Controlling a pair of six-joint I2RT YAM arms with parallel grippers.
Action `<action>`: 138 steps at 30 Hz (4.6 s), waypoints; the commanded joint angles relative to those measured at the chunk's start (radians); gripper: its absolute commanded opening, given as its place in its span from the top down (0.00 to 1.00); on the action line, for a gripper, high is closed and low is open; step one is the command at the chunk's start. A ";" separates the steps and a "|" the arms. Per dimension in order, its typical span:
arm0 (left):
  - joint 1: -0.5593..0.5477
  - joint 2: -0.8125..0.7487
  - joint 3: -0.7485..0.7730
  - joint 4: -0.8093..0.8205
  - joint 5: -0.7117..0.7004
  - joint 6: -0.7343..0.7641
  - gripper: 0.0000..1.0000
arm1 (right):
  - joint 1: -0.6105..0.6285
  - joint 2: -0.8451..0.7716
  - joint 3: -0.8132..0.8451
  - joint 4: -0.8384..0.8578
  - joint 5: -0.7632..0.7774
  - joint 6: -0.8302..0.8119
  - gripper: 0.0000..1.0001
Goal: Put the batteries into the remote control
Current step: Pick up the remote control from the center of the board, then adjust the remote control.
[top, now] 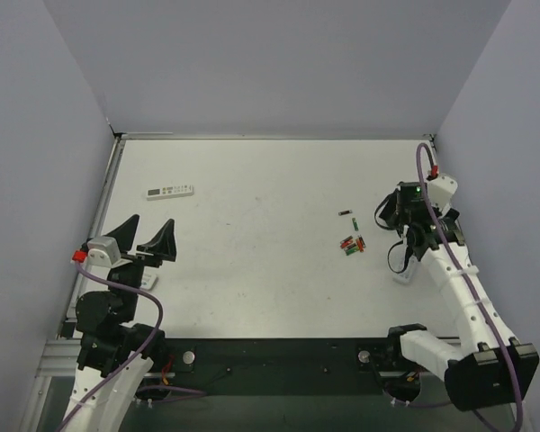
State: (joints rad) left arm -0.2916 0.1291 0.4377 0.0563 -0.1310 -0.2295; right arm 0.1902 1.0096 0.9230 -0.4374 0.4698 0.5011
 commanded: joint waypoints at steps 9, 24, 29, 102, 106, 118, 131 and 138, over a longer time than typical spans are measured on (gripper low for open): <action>-0.043 -0.037 0.021 0.020 0.004 0.004 0.03 | -0.290 0.524 0.345 -0.155 -0.122 0.376 0.00; -0.004 -0.033 0.015 0.040 0.062 0.009 0.03 | -0.429 0.958 0.642 -0.221 -0.299 0.315 0.01; -0.003 -0.019 0.015 0.045 0.073 0.009 0.03 | -0.433 1.023 0.682 -0.218 -0.318 0.321 0.01; -0.027 0.515 -0.004 0.634 0.702 -0.496 0.03 | 0.465 0.132 -0.191 1.031 -1.198 0.031 1.00; -0.047 0.584 -0.013 0.767 0.720 -0.594 0.02 | 0.495 0.119 -0.207 1.098 -1.252 0.040 1.00; -0.141 0.736 -0.020 0.993 0.711 -0.735 0.03 | 0.543 0.145 -0.214 1.276 -1.355 0.139 1.00; -0.231 0.778 -0.025 1.016 0.677 -0.760 0.03 | 0.604 0.175 -0.196 1.325 -1.398 0.157 1.00; -0.256 0.764 -0.042 1.025 0.677 -0.786 0.18 | 0.615 0.193 -0.185 1.342 -1.416 0.165 1.00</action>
State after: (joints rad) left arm -0.5339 0.9077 0.3996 1.0145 0.5514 -0.9970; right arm 0.7948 1.2003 0.7067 0.7700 -0.9070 0.6693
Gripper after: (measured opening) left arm 0.867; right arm 0.456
